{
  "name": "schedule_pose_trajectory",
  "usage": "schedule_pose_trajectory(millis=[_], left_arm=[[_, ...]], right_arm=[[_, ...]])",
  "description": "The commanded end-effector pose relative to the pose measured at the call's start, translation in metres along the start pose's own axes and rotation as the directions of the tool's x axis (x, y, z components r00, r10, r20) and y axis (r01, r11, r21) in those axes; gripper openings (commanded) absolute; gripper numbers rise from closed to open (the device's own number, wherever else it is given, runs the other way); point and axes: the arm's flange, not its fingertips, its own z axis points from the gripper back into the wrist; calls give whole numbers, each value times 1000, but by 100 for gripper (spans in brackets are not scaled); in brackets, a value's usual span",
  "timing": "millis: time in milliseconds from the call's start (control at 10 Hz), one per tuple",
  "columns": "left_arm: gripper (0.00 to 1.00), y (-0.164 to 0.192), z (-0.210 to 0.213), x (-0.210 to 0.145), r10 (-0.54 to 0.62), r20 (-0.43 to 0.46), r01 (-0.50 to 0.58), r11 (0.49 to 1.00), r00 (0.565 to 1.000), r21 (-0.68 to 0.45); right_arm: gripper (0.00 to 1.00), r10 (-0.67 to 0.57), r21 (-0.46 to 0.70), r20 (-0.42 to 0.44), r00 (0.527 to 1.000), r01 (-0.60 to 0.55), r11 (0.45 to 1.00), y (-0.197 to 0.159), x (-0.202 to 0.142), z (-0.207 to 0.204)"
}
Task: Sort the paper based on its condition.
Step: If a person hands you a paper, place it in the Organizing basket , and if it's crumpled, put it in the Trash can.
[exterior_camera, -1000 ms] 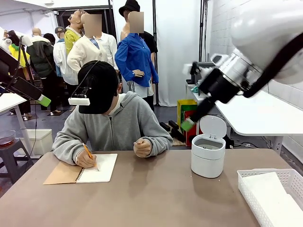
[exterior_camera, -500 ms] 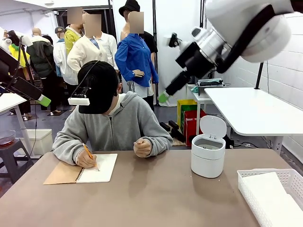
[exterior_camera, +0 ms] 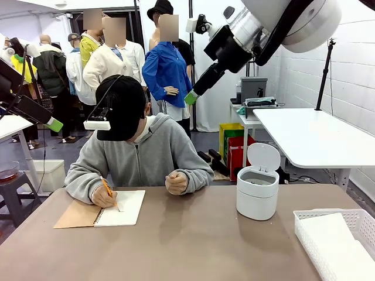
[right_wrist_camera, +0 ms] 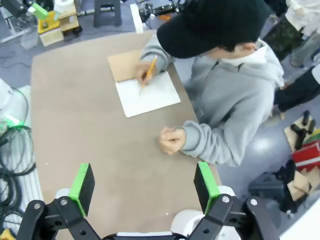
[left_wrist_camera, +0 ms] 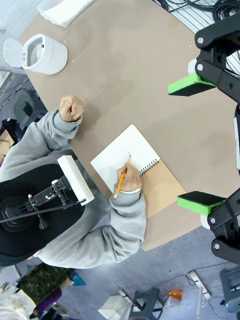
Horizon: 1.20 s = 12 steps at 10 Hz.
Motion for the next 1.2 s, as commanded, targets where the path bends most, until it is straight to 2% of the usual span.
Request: schedule_pose_trajectory(millis=[0,200,300,1100], left_arm=[[100,0,0,0,0,3,0,1000,1000,1],[100,0,0,0,0,3,0,1000,1000,1],[100,0,0,0,0,3,0,1000,1000,1],[100,0,0,0,0,3,0,1000,1000,1]], right_arm=[[100,-24,-33,-44,999,23,999,-4,9,-5],[100,-50,4,-52,997,50,999,-7,4,-3],[100,-13,-20,-29,1000,12,1000,-4,2,-3],[100,-13,-20,-29,1000,12,1000,-4,2,-3]])
